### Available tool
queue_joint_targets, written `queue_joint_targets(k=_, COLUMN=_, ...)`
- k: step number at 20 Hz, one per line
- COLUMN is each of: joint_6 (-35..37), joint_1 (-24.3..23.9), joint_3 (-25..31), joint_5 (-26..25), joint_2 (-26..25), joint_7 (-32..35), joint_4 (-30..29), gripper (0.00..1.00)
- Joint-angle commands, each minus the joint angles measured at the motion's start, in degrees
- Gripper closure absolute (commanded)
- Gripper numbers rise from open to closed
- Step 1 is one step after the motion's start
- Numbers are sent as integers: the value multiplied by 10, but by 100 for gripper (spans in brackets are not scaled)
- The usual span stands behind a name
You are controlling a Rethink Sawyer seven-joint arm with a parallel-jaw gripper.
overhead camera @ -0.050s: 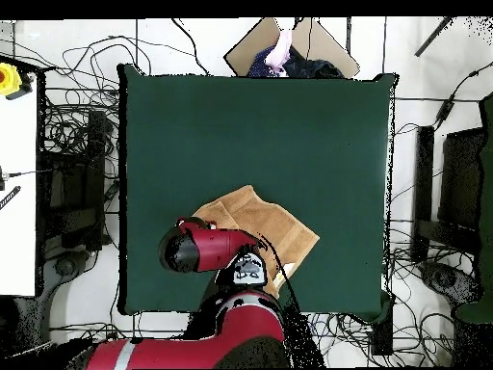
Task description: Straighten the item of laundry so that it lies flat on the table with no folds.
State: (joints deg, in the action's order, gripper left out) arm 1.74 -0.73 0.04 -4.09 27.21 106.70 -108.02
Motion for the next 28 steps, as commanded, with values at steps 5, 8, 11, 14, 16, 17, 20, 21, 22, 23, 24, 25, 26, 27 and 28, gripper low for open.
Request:
queue_joint_targets(k=5, joint_6=-45, joint_1=-22, joint_3=49, joint_5=-16, joint_2=-9, joint_7=61, joint_4=33, gripper=0)
queue_joint_targets(k=8, joint_6=-53, joint_1=-17, joint_3=32, joint_5=-25, joint_2=5, joint_7=63, joint_4=18, gripper=0)
queue_joint_targets(k=11, joint_6=-63, joint_1=-20, joint_3=22, joint_5=-37, joint_2=21, joint_7=67, joint_4=1, gripper=0)
queue_joint_targets(k=14, joint_6=-65, joint_1=-32, joint_3=26, joint_5=-45, joint_2=44, joint_7=70, joint_4=-16, gripper=0)
queue_joint_targets(k=16, joint_6=-92, joint_1=-38, joint_3=30, joint_5=-49, joint_2=49, joint_7=85, joint_4=-32, gripper=0)
queue_joint_targets(k=17, joint_6=-106, joint_1=-42, joint_3=33, joint_5=-50, joint_2=48, joint_7=94, joint_4=-37, gripper=0)
queue_joint_targets(k=20, joint_6=-133, joint_1=-30, joint_3=20, joint_5=-44, joint_2=42, joint_7=110, joint_4=-47, gripper=0)
queue_joint_targets(k=21, joint_6=-144, joint_1=-20, joint_3=10, joint_5=-38, joint_2=33, joint_7=114, joint_4=-45, gripper=0)
queue_joint_targets(k=22, joint_6=-156, joint_1=-10, joint_3=-1, joint_5=-33, joint_2=24, joint_7=118, joint_4=-44, gripper=0)
queue_joint_targets(k=23, joint_6=-172, joint_1=-4, joint_3=-8, joint_5=-27, joint_2=12, joint_7=121, joint_4=-42, gripper=0)
queue_joint_targets(k=24, joint_6=-189, joint_1=3, joint_3=-14, joint_5=-20, joint_2=0, joint_7=124, joint_4=-40, gripper=0)
queue_joint_targets(k=25, joint_6=-206, joint_1=9, joint_3=-21, joint_5=-13, joint_2=-13, joint_7=127, joint_4=-38, gripper=0)
queue_joint_targets(k=26, joint_6=-221, joint_1=14, joint_3=-24, joint_5=-7, joint_2=-24, joint_7=129, joint_4=-36, gripper=0)
queue_joint_targets(k=27, joint_6=-236, joint_1=18, joint_3=-27, joint_5=-1, joint_2=-35, joint_7=131, joint_4=-34, gripper=0)
queue_joint_targets(k=28, joint_6=-250, joint_1=22, joint_3=-30, joint_5=5, joint_2=-46, joint_7=133, joint_4=-32, gripper=0)
